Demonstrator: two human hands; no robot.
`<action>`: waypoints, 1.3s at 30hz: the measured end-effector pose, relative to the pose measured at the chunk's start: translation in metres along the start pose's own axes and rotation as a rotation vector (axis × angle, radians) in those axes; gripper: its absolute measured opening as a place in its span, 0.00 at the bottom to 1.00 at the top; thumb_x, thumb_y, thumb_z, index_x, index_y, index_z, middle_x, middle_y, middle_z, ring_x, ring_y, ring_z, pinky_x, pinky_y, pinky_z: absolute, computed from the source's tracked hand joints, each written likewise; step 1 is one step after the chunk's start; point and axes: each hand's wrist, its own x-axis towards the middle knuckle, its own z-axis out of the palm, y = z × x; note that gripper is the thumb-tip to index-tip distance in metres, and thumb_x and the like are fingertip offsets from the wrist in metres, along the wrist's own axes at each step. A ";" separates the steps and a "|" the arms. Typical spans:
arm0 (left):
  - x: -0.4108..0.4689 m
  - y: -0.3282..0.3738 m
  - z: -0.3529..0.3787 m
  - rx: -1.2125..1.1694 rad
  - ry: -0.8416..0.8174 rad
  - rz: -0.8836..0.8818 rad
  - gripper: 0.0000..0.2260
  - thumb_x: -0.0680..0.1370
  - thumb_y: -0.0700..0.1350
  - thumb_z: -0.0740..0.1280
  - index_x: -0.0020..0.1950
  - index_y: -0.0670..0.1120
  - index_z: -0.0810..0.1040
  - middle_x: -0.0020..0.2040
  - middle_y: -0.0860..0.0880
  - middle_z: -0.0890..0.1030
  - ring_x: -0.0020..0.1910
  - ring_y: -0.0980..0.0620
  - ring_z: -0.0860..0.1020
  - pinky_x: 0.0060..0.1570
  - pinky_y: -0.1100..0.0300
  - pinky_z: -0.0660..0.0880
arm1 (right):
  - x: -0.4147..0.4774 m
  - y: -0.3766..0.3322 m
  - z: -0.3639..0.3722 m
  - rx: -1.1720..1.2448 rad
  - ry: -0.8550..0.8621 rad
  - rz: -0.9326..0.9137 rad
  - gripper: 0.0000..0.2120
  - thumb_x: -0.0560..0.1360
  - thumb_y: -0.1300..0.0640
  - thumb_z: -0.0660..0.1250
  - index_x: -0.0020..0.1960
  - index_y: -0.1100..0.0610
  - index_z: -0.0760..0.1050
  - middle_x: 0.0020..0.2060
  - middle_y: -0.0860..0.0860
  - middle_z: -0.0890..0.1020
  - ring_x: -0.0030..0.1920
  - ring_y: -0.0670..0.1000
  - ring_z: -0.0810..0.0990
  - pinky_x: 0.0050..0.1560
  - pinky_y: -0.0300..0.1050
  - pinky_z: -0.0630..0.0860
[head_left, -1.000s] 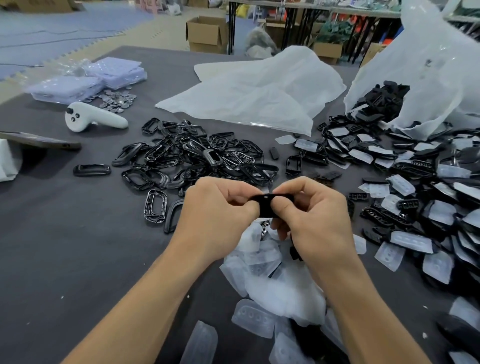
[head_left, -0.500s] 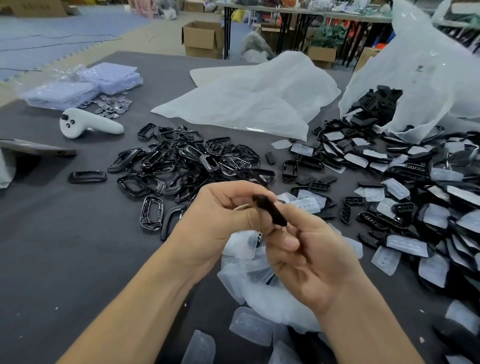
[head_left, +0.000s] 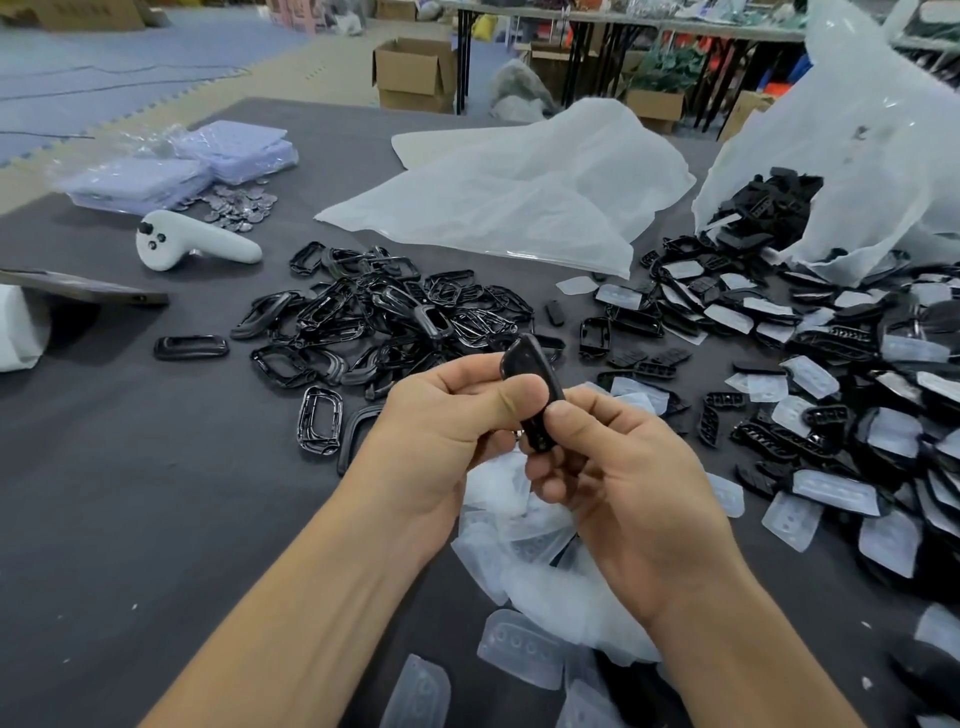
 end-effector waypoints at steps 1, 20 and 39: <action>0.001 0.000 0.000 -0.005 -0.012 -0.010 0.17 0.55 0.41 0.85 0.42 0.48 0.88 0.41 0.46 0.87 0.35 0.53 0.80 0.36 0.63 0.74 | -0.001 0.000 0.000 0.011 -0.014 -0.006 0.05 0.70 0.60 0.70 0.37 0.57 0.83 0.33 0.57 0.82 0.29 0.49 0.77 0.28 0.37 0.74; 0.001 -0.004 0.006 0.132 0.316 0.026 0.12 0.75 0.30 0.69 0.42 0.45 0.87 0.42 0.39 0.87 0.37 0.46 0.84 0.39 0.55 0.82 | -0.002 0.036 0.001 -1.302 0.337 -0.795 0.12 0.74 0.55 0.74 0.57 0.52 0.85 0.64 0.47 0.83 0.69 0.50 0.75 0.71 0.49 0.70; 0.012 0.014 -0.030 0.204 0.328 0.149 0.14 0.76 0.28 0.68 0.42 0.46 0.85 0.37 0.47 0.88 0.36 0.53 0.86 0.30 0.62 0.79 | -0.006 0.032 -0.002 -1.271 0.202 -0.434 0.06 0.77 0.53 0.69 0.47 0.46 0.84 0.35 0.44 0.84 0.46 0.44 0.73 0.56 0.41 0.72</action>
